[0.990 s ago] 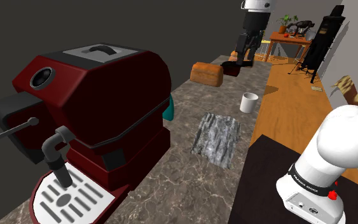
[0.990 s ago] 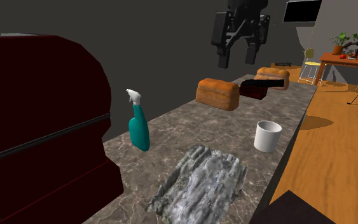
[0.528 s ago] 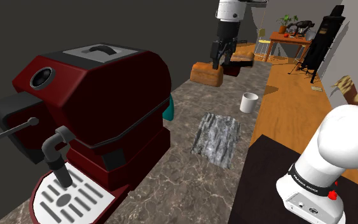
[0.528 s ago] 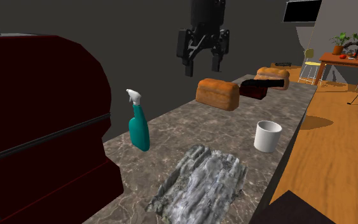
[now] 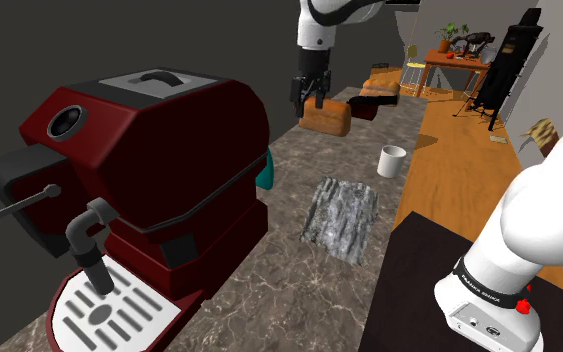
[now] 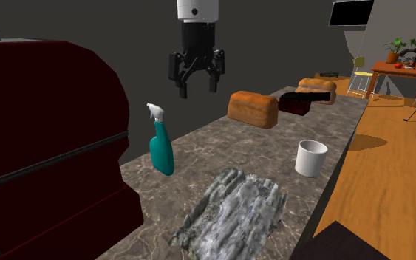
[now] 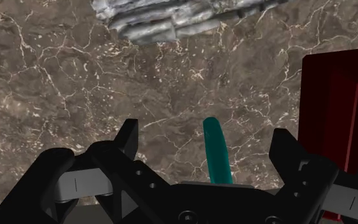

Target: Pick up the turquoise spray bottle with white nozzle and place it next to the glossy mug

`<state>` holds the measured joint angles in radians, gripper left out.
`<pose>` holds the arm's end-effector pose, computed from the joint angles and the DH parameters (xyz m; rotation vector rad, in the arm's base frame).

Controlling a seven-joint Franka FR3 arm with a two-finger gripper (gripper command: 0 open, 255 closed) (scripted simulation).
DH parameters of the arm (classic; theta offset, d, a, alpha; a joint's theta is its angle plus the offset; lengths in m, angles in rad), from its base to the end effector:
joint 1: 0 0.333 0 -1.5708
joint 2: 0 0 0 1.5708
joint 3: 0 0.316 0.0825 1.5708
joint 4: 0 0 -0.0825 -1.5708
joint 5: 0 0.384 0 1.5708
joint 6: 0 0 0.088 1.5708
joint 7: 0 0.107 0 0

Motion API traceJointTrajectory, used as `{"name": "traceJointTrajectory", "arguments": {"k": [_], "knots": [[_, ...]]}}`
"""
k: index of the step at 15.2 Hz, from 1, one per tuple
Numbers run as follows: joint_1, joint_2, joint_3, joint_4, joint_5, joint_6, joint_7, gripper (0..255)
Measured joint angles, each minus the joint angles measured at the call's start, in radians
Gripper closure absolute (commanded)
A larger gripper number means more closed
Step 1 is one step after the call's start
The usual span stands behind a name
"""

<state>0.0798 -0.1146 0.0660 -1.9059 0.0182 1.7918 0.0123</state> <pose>0.5207 0.0794 0.5458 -3.1249 -0.2020 0.0008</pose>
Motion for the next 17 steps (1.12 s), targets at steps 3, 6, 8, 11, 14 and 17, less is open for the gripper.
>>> {"name": "traceJointTrajectory", "arguments": {"k": [3,6,8,11,14,17], "knots": [[0.010,0.116,0.013,0.103,-0.010,0.012,0.011,0],[0.026,0.233,0.027,0.220,-0.023,0.009,0.031,0],[0.037,0.320,0.034,0.316,-0.034,-0.001,0.041,0],[0.054,0.432,0.041,0.428,-0.049,-0.005,0.052,0],[0.061,0.468,0.042,0.448,-0.054,0.011,0.057,0],[0.059,0.474,0.041,0.416,-0.054,0.049,0.055,0]]}}
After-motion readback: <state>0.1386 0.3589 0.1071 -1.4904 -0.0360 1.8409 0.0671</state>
